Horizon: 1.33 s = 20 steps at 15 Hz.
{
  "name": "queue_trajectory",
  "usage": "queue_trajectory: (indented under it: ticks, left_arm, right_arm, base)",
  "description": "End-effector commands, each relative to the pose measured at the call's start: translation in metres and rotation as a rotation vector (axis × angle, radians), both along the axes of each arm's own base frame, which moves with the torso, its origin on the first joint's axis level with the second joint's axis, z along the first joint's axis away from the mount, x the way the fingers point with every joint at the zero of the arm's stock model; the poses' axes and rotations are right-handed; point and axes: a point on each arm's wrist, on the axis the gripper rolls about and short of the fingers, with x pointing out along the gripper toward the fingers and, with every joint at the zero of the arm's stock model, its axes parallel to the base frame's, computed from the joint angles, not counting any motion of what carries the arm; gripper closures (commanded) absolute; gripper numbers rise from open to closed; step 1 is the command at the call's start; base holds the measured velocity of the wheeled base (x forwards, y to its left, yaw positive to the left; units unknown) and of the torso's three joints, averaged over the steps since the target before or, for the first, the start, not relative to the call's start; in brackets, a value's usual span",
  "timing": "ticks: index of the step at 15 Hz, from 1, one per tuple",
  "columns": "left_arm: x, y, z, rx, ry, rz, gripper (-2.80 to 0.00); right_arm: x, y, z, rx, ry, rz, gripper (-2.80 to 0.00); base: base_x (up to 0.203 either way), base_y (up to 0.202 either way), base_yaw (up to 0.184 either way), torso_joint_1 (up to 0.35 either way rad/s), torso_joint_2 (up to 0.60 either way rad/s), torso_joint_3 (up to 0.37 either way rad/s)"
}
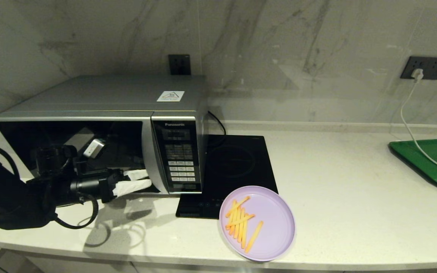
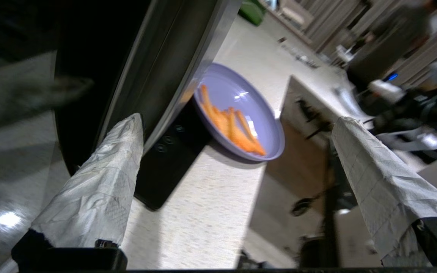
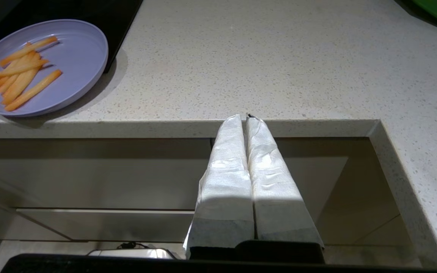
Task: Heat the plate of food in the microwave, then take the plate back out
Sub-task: Open the microwave oven
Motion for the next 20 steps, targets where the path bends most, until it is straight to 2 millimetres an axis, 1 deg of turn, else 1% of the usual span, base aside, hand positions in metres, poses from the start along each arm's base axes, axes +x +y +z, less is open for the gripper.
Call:
queue_trajectory:
  ticks: [1, 4, 8, 11, 13, 16, 18, 20]
  left_arm:
    - [-0.010, 0.008, 0.006, -0.042, 0.089, -0.021, -2.80]
    - [-0.013, 0.009, 0.000, -0.045, 0.108, -0.017, -2.80]
    - [-0.013, 0.009, -0.008, -0.038, 0.087, -0.020, -2.80]
    - [-0.015, 0.009, -0.009, -0.040, 0.092, -0.024, -2.80]
    - [-0.020, 0.017, -0.009, -0.048, 0.096, -0.013, -2.80]
    - [-0.040, 0.039, -0.012, -0.077, 0.131, 0.026, -2.80]
    - [-0.044, 0.048, -0.012, -0.080, 0.131, 0.056, -2.80]
    - [-0.045, 0.051, -0.012, -0.079, 0.124, 0.067, -2.80]
  right_arm:
    - [0.000, 0.000, 0.000, 0.000, 0.001, 0.000, 0.00]
    - [0.000, 0.000, 0.000, 0.000, 0.001, 0.000, 0.00]
    - [0.000, 0.000, 0.000, 0.000, 0.001, 0.000, 0.00]
    - [0.000, 0.000, 0.000, 0.000, 0.001, 0.000, 0.00]
    - [0.000, 0.000, 0.000, 0.000, 0.001, 0.002, 0.00]
    - [0.000, 0.000, 0.000, 0.000, 0.001, 0.000, 0.00]
    - [0.000, 0.000, 0.000, 0.000, 0.001, 0.000, 0.00]
    - [0.000, 0.000, 0.000, 0.000, 0.001, 0.000, 0.00]
  base:
    - [0.000, 0.000, 0.000, 0.000, 0.00, 0.000]
    - [0.000, 0.000, 0.000, 0.000, 0.00, 0.000]
    - [0.000, 0.000, 0.000, 0.000, 0.00, 0.000]
    - [0.000, 0.000, 0.000, 0.000, 0.00, 0.000]
    - [0.000, 0.000, 0.000, 0.000, 0.00, 0.000]
    - [0.000, 0.000, 0.000, 0.000, 0.00, 0.000]
    - [0.000, 0.000, 0.000, 0.000, 0.00, 0.000]
    - [0.000, 0.000, 0.000, 0.000, 0.00, 0.000]
